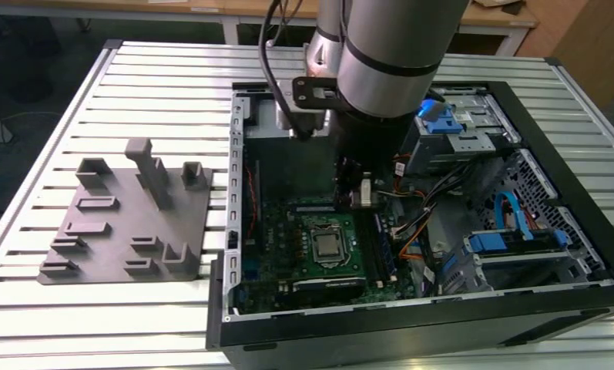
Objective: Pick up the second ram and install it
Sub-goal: 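Insert the second ram into the second slot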
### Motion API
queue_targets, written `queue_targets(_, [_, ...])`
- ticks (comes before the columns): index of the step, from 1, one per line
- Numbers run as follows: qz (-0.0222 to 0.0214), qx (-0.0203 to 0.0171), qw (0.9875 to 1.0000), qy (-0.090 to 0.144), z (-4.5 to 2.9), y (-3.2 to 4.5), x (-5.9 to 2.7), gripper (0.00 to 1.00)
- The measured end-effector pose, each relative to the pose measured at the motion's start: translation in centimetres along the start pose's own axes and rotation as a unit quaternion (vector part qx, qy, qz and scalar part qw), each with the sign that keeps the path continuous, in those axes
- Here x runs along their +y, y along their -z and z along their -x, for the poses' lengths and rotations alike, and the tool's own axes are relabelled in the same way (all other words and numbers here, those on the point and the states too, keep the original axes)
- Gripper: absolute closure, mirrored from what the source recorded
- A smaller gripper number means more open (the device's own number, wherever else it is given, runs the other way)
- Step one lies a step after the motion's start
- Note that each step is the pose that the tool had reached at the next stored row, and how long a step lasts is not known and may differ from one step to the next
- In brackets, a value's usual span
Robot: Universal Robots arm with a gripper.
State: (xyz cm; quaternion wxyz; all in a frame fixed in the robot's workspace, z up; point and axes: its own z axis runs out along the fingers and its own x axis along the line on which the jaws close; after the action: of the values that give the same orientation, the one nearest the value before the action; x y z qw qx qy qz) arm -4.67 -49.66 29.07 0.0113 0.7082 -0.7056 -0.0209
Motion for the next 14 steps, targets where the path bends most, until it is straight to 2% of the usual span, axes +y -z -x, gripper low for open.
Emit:
queue_targets(3, [-0.0004, -0.0011, 0.9996, -0.027, 0.0, -0.06, 0.0, 0.87])
queue_targets(7, [-0.0009, -0.0026, 0.9981, -0.062, 0.0, -0.12, -0.01, 0.87])
queue_targets(11, [-0.0013, -0.0039, 0.9955, -0.095, 0.0, -0.16, -0.01, 0.87])
queue_targets(14, [-0.0016, -0.0051, 0.9928, -0.12, 0.0, -0.2, -0.01, 0.87])
